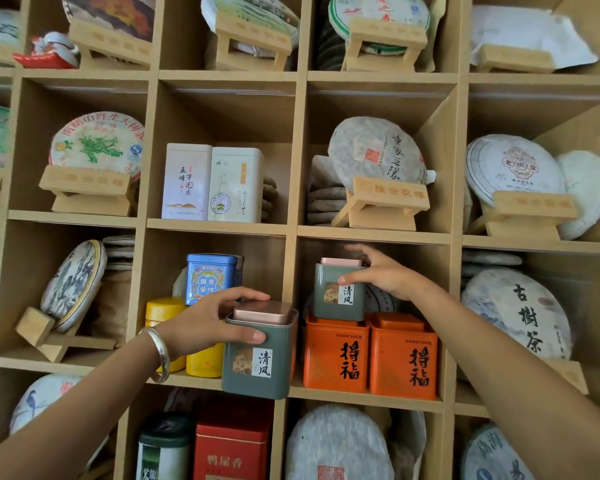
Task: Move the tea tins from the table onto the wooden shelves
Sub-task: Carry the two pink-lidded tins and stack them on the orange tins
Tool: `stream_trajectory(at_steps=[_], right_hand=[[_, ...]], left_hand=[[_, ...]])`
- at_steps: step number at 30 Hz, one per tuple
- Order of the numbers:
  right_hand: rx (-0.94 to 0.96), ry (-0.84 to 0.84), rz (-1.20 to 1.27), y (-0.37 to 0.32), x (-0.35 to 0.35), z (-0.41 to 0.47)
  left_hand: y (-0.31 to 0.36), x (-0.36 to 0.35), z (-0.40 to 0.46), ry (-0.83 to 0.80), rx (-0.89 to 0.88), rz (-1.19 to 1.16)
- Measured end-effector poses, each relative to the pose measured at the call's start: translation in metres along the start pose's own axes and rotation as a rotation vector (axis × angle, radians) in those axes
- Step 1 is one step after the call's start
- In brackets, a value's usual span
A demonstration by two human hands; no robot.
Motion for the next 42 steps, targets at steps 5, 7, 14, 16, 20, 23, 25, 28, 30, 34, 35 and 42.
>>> stream_trajectory(at_steps=[5,7,14,16,20,23,25,28,30,34,35,42], right_hand=[[-0.004,-0.011,-0.008,-0.002,0.0,-0.001],[-0.009,-0.014,-0.014,-0.003,0.0,-0.002],[-0.018,0.004,-0.013,-0.008,0.001,-0.008],[-0.029,0.011,-0.024,-0.007,0.002,-0.011],[-0.025,0.077,-0.027,-0.008,0.009,-0.021],[-0.022,0.121,-0.032,-0.008,0.015,-0.036],[-0.008,0.122,-0.058,-0.006,0.017,-0.049],[0.017,0.188,-0.112,-0.006,0.021,-0.071],[0.041,0.241,-0.129,-0.008,0.023,-0.089],[0.082,0.227,0.003,-0.016,0.016,-0.124],[0.089,0.209,0.037,-0.017,0.012,-0.131],[0.023,0.243,0.086,-0.009,0.017,-0.155]], left_hand=[[-0.002,0.0,0.001,0.0,-0.007,-0.001],[-0.002,-0.001,0.001,-0.001,-0.007,-0.001],[-0.003,-0.001,0.001,0.005,0.009,0.007],[-0.001,-0.001,0.001,0.015,0.006,0.016],[0.007,-0.006,0.003,0.014,-0.017,0.011],[0.018,-0.013,0.007,0.009,-0.047,0.025],[0.025,-0.02,0.013,0.012,-0.073,0.021],[0.037,-0.033,0.025,0.047,-0.103,0.009],[0.045,-0.044,0.035,0.079,-0.128,-0.001],[0.059,-0.071,0.053,0.103,-0.146,-0.056],[0.063,-0.079,0.057,0.099,-0.151,-0.075],[0.087,-0.12,0.075,0.063,-0.177,-0.022]])
Point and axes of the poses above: each hand's wrist, its own z-axis towards the middle knuckle, its own x-axis out of the back of the hand, y = z × x, the point moved 5 cm from there along z, towards the middle knuckle, and after that the axes turned 3 degrees about -z, right-handed, at the moved point
